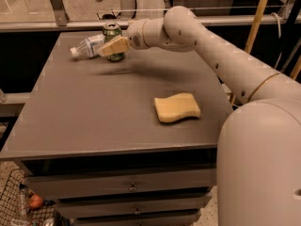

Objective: Move green can near blue plastic bottle

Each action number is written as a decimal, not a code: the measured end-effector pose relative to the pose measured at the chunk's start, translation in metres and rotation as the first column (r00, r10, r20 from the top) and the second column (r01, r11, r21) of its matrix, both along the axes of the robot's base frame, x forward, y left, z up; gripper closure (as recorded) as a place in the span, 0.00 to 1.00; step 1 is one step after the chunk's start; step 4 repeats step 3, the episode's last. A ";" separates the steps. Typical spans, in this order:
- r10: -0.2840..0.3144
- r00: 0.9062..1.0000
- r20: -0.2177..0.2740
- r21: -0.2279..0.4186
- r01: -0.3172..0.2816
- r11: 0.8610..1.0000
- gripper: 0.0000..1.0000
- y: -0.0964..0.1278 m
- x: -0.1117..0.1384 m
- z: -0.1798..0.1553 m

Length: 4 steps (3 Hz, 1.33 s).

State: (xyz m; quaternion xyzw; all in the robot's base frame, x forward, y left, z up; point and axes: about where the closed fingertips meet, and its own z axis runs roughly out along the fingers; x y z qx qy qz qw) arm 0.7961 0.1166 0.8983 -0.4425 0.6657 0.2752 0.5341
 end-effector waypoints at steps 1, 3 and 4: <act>-0.041 0.999 0.008 -0.029 0.041 0.999 0.00 -0.031 -0.008 0.001; -0.067 0.997 -0.032 -0.150 0.062 0.987 0.00 -0.064 -0.029 -0.017; -0.067 0.997 -0.032 -0.150 0.062 0.987 0.00 -0.064 -0.029 -0.017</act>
Offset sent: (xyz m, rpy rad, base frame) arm -0.0524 -0.1320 -0.0361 -0.3173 0.0998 -0.1258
